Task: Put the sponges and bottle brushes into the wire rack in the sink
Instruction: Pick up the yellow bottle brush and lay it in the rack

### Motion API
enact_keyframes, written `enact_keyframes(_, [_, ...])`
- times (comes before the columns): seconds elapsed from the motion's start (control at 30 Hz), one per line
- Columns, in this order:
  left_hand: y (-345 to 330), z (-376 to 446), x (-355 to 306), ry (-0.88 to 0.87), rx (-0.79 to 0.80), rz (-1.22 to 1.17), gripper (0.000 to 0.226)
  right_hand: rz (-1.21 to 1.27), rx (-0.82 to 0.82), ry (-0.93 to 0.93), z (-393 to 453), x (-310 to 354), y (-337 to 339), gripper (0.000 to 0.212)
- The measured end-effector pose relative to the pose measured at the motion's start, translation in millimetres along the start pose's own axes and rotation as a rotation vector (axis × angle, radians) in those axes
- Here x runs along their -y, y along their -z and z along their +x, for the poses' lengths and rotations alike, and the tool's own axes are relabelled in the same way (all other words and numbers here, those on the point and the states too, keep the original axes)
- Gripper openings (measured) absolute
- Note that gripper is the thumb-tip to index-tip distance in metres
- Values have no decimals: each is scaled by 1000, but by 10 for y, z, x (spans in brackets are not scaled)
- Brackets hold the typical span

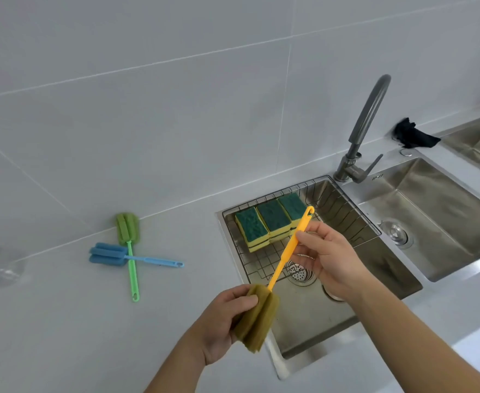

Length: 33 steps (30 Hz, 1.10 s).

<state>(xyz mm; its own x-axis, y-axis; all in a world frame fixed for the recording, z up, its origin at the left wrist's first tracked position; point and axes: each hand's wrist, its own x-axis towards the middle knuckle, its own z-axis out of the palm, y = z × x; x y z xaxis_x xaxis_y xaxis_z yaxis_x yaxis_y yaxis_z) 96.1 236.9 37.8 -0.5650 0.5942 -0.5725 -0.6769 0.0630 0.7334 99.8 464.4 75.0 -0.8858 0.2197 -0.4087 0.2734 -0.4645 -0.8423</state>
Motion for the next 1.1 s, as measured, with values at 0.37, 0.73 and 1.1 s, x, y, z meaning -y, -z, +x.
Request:
enact_keyframes(0.37, [-302, 507, 19, -39, -151, 108, 56, 81, -99, -27, 415, 203, 615, 12])
enact_keyframes(0.73, [-511, 1041, -33, -55, -251, 159, 38, -138, -178, -6, 745, 123, 802, 14])
enact_keyframes(1.1, [-408, 1406, -72, 41, -393, 70, 41, -11, -269, -81, 1379, 166, 1439, 11])
